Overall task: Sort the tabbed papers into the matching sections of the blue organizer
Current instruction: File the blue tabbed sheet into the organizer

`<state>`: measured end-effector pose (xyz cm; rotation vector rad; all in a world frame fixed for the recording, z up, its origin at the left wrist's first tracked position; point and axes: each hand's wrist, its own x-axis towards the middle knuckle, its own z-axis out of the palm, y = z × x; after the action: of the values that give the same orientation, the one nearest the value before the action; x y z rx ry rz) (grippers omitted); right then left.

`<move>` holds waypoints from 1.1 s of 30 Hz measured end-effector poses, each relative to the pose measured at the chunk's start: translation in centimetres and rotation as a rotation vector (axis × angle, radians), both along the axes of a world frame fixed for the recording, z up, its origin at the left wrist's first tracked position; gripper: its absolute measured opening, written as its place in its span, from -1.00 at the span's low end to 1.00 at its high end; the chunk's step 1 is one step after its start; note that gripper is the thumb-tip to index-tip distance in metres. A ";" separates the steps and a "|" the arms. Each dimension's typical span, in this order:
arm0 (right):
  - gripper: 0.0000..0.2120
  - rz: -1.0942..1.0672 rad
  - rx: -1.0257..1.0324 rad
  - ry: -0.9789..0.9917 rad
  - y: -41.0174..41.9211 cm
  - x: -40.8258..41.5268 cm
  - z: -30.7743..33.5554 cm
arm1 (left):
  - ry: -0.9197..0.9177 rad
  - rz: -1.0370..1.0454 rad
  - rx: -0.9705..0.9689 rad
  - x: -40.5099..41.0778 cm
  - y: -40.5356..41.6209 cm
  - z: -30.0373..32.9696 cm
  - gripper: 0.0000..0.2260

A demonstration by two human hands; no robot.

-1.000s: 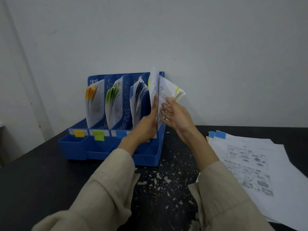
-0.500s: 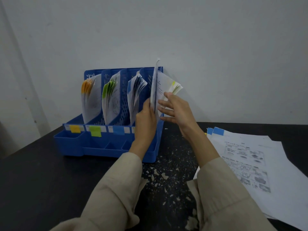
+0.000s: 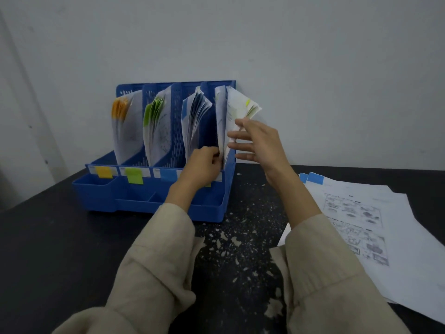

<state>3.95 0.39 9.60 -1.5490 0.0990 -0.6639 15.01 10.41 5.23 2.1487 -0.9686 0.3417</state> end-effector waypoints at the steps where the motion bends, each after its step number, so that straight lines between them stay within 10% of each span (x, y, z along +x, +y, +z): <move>1: -0.78 -0.001 -0.013 -0.009 0.0 0.0 0.0 | 0.023 -0.033 -0.013 -0.2 0.4 0.2 -0.84; 11: -0.85 -0.221 -0.312 -0.103 0.2 1.0 -1.0 | 0.303 -0.101 0.134 -2.0 0.5 1.0 -0.88; 18: -0.86 -0.155 -0.334 -0.121 0.3 0.8 -1.0 | 0.039 0.058 0.304 -2.7 -0.1 0.0 -0.91; 23: -0.87 -0.219 -0.320 -0.147 -1.4 -0.1 -0.5 | 0.239 -0.029 0.054 -1.8 0.2 0.5 -0.77; 28: -0.85 -0.346 -0.317 -0.042 -5.3 -2.5 -0.2 | -0.230 0.204 -0.517 -3.1 -0.1 0.4 -0.71; 33: -0.78 -0.723 -0.435 0.298 -12.1 -6.6 -3.0 | -0.568 -0.055 -0.528 -5.6 -2.2 -0.1 -0.83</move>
<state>-2.66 -11.67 6.63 -2.0373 0.8135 -1.0582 9.37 8.25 5.11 1.5593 -1.0853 1.0904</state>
